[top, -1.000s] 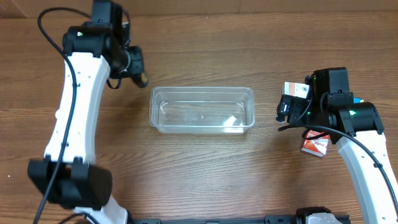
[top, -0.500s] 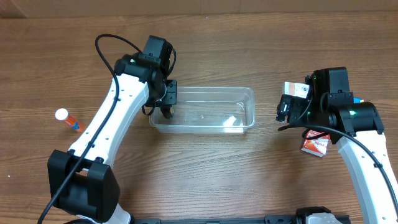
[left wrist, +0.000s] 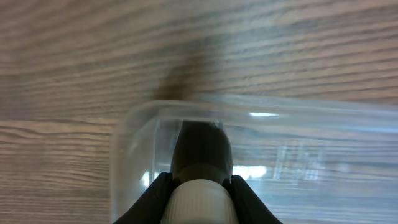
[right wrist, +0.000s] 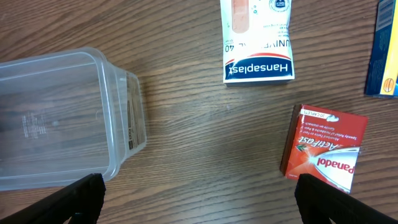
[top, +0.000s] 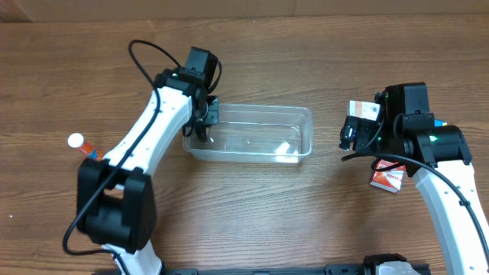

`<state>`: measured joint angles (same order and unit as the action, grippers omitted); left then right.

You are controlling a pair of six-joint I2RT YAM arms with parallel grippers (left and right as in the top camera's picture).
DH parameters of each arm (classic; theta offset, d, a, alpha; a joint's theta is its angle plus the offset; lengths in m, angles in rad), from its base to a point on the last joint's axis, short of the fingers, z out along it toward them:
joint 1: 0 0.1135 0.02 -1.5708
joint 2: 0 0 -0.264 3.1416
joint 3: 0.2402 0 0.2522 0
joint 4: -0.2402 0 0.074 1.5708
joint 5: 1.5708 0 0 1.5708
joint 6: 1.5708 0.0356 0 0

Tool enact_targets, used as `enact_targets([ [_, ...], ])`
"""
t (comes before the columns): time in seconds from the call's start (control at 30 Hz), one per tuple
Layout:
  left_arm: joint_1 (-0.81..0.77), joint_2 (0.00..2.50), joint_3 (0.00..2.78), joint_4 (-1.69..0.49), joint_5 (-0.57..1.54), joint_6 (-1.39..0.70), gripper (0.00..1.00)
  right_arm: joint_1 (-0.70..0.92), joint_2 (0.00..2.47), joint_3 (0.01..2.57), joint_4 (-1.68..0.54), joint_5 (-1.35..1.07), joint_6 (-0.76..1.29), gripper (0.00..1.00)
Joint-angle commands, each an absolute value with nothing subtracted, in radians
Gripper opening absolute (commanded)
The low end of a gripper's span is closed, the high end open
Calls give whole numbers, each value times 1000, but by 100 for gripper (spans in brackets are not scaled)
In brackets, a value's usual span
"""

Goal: Pack container
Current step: 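Lower the dark bottle into the container's left end and release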

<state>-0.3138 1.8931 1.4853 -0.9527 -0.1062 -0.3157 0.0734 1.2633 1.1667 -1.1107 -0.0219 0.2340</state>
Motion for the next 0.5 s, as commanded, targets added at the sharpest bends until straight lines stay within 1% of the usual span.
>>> enact_targets([
  [0.0,-315,1917,1488,-947,-104,-330,13,77,1263,1199,-1106,-15,229,100],
  [0.03,-315,1918,1488,-946,-104,-330,17,77,1263,1199,-1106,-15,229,100],
  [0.07,-315,1918,1488,-945,-104,-330,27,77,1263,1199,-1106,-16,229,100],
  [0.1,-315,1918,1488,-944,-104,-329,32,77,1263,1199,-1106,-16,229,100],
  [0.17,-315,1918,1489,-944,-104,-329,50,77,1263,1199,-1106,-15,229,100],
  [0.2,-315,1917,1491,-942,-104,-329,61,77,1263,1199,-1106,-15,229,100],
  [0.23,-315,1917,1497,-942,-104,-329,70,77,1263,1199,-1106,-15,229,100],
  [0.3,-315,1915,1526,-963,-104,-329,83,77,1263,1199,-1107,-16,229,100],
  [0.37,-315,1915,1597,-1023,-104,-329,90,77,1263,1199,-1107,-15,229,100],
  [0.47,-315,1915,1735,-1130,-104,-329,92,77,1263,1199,-1107,-15,229,100],
])
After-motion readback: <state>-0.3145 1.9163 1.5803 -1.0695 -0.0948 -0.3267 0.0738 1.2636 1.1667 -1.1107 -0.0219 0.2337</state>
